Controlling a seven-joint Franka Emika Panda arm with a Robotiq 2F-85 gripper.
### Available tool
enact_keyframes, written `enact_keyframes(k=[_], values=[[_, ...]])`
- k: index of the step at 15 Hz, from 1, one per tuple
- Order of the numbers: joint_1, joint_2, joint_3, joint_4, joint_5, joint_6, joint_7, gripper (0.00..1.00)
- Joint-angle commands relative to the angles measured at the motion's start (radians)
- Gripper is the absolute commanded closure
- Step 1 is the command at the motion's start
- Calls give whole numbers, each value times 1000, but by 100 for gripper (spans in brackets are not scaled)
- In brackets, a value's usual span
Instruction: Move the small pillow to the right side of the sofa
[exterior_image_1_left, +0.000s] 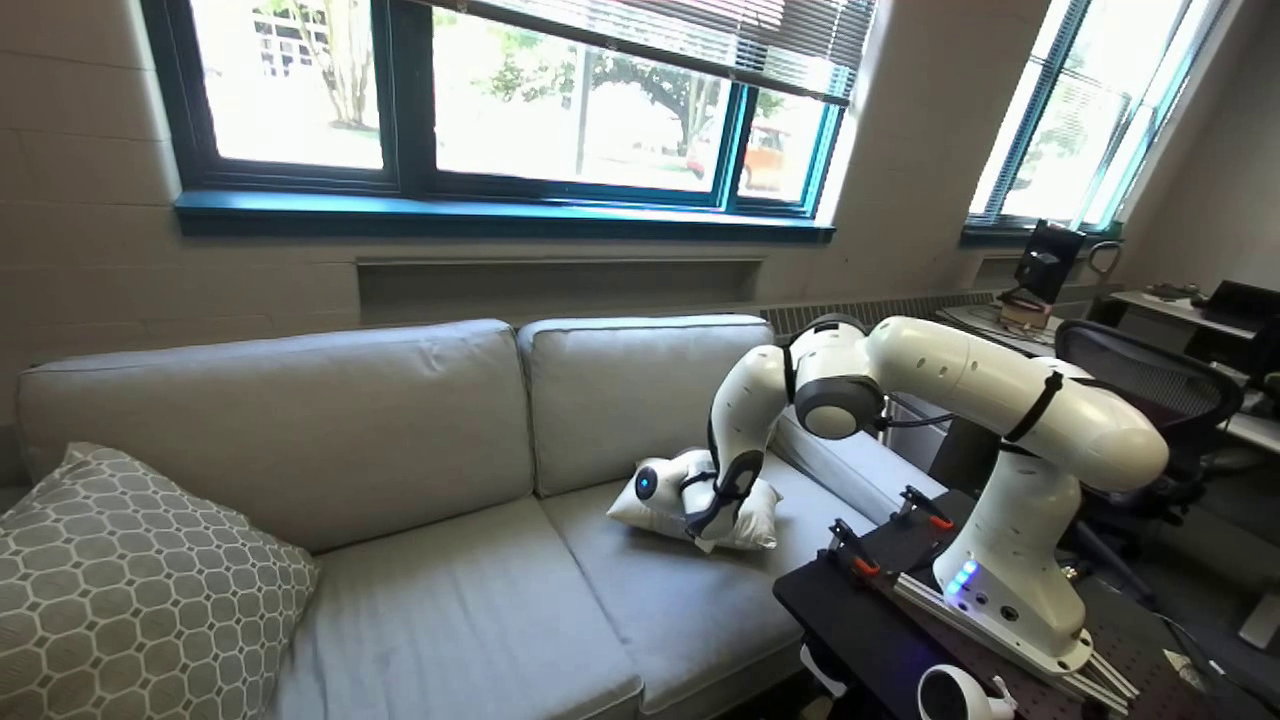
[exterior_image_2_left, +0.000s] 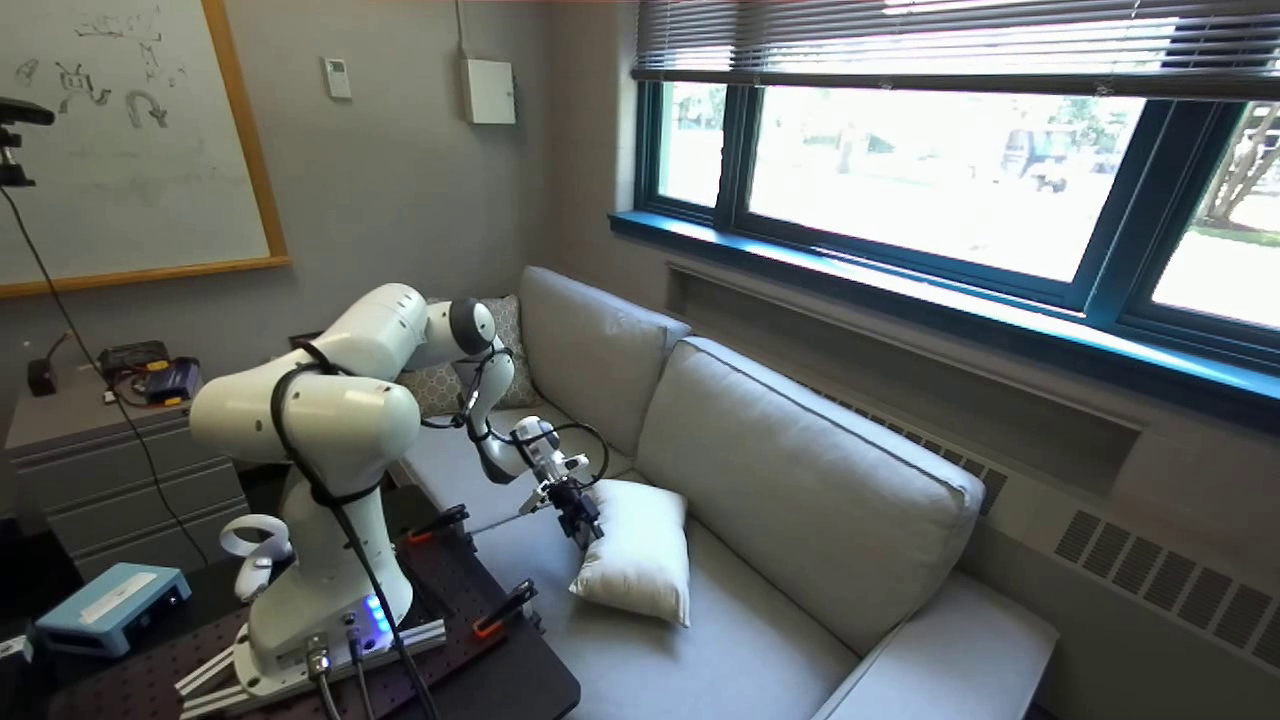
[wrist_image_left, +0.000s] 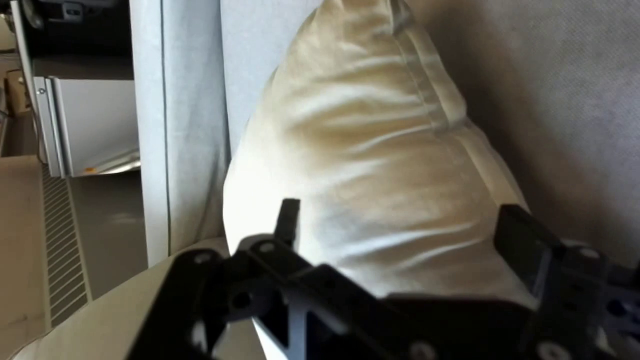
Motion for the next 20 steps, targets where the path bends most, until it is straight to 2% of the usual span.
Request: enact_keyframes(k=[1, 4, 5, 6, 10, 14, 15, 18, 20], values=[[22, 81, -28, 86, -55, -14, 62, 0], [0, 150, -39, 167, -86, -15, 42, 0], [-31, 89, -6, 108, -187, -12, 72, 6], [-45, 100, -2, 125, -236, -18, 67, 25], [-129, 93, 42, 153, -452, -53, 95, 57], [-203, 84, 76, 168, -534, -69, 103, 85], [-225, 83, 87, 176, -544, -76, 102, 90], [-294, 81, 131, 204, -551, -106, 72, 95], [-325, 77, 149, 225, -471, -93, 7, 94]])
